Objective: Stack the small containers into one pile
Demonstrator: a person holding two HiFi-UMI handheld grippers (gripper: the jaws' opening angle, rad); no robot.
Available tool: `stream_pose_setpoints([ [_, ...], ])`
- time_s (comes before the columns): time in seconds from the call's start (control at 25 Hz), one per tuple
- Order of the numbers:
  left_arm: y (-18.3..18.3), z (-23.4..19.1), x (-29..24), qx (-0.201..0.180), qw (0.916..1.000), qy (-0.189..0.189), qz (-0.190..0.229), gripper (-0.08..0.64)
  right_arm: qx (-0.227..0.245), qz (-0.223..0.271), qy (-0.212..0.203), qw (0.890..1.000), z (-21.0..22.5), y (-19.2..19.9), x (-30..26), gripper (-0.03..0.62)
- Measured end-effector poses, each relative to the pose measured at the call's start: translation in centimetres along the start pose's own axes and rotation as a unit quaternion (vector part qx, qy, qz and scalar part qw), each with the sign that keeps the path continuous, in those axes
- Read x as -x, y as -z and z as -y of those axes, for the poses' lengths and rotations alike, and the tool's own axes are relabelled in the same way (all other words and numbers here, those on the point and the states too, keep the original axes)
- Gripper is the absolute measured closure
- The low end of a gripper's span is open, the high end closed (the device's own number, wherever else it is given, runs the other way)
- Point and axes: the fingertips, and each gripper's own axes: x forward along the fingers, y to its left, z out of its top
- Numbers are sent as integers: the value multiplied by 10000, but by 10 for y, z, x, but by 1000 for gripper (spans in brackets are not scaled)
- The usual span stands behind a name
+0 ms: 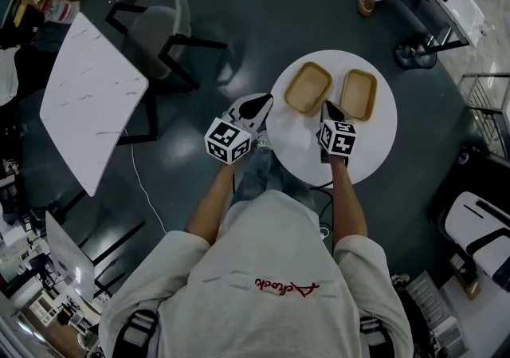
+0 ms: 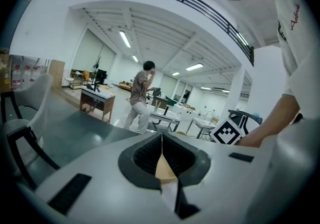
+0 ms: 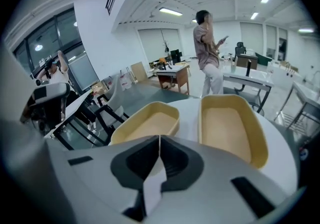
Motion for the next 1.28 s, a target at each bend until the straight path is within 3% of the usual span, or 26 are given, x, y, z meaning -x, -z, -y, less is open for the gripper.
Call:
stream_pose_setpoints([
  [0.16, 3, -8, 7, 47, 10000, -61, -11, 548, -309, -109, -135, 9994, -8, 8, -11, 554],
  [0.24, 5, -11, 9, 72, 9999, -84, -23, 548, -469, -195, -210, 9985, -11, 13, -16, 474],
  [0.32, 8, -15, 11, 104, 9999, -90, -28, 548, -559, -292, -250, 9977, -14, 18, -21, 449],
  [0.64, 14, -26, 16, 212, 9997, -119, -22, 548, -688, -487, -46, 9964, -14, 26, -35, 459],
  [0.88, 19, -35, 24, 254, 9995, -175, -40, 548, -778, -520, 181, 9955, -11, 27, -40, 554],
  [1.28, 16, -36, 27, 221, 9996, -145, -18, 548, -872, -437, 40, 9952, -17, 23, -37, 560],
])
